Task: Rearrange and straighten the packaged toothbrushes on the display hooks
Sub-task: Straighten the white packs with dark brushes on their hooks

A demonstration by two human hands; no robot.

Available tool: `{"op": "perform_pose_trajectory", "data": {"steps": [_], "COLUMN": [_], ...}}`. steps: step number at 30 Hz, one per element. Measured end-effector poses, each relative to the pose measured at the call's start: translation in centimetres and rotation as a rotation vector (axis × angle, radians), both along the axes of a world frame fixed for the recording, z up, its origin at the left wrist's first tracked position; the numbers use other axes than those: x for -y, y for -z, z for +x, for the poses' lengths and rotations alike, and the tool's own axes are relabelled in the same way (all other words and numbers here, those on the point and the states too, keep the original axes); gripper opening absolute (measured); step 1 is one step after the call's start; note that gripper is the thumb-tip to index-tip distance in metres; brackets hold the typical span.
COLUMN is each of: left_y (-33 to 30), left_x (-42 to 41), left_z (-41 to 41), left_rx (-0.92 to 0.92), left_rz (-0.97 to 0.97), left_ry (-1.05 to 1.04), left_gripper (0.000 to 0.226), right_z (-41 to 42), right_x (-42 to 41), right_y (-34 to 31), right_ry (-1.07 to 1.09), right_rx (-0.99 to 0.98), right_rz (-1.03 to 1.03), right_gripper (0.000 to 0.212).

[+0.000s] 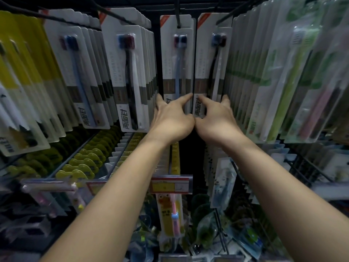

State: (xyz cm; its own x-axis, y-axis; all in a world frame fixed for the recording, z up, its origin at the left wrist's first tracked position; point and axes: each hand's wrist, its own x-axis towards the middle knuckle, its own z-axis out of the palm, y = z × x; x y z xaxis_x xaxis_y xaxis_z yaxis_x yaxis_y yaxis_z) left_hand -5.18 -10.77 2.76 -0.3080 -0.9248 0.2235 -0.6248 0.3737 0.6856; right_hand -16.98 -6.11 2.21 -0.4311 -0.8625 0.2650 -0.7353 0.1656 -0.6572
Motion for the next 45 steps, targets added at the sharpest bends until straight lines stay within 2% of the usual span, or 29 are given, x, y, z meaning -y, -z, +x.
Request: {"op": "perform_pose_trajectory", "data": {"steps": [15, 25, 32, 39, 45], "left_y": [0.6, -0.2, -0.8, -0.6, -0.2], "left_x": [-0.1, -2.2, -4.6, -5.5, -6.5], "left_z": [0.1, 0.9, 1.4, 1.4, 1.6], "left_rx": [-0.002, 0.181, 0.264, 0.221, 0.190], "left_rz": [0.020, -0.074, -0.159, -0.280, -0.394], "left_ry": [0.020, 0.021, -0.050, -0.141, -0.157], "left_gripper": [0.073, 0.074, 0.061, 0.030, 0.029], "right_z": [0.1, 1.0, 1.8, 2.3, 2.4], "right_x": [0.1, -2.1, -3.7, -4.8, -5.3], "right_y": [0.4, 0.7, 0.6, 0.2, 0.1], "right_ry": [0.029, 0.000, 0.048, 0.107, 0.146], "right_rx": [-0.079, -0.228, -0.376, -0.353, -0.343], "right_rz": [0.004, -0.011, -0.040, -0.167, -0.200], "right_gripper": [0.079, 0.074, 0.055, 0.026, 0.020]}}
